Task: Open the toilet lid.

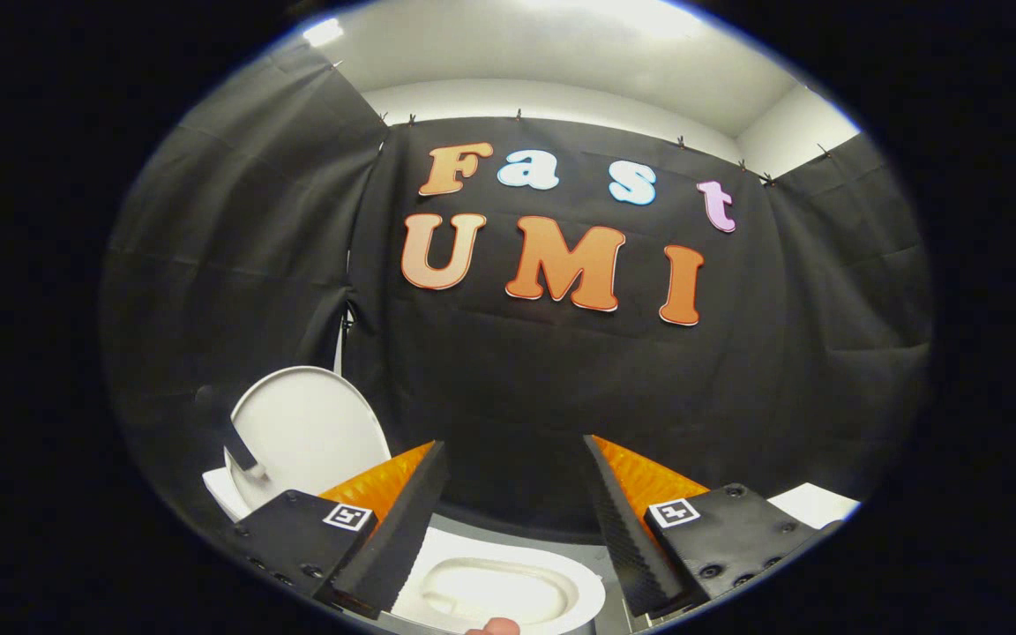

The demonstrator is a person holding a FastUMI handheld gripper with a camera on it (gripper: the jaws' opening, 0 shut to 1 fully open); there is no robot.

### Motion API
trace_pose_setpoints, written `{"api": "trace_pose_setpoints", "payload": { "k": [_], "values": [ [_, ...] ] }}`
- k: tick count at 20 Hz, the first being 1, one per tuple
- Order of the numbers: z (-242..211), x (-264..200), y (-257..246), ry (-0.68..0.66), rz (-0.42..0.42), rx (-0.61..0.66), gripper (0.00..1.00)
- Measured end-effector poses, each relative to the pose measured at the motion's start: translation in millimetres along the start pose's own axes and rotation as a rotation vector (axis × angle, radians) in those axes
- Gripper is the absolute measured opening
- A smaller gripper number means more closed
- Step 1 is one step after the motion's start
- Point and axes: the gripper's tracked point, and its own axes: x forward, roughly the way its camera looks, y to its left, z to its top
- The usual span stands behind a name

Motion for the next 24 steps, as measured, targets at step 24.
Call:
{"api": "trace_pose_setpoints", "payload": {
  "k": [24],
  "values": [
    [-84,-113,-73,0.009,-0.037,0.168,0.98]
  ]
}}
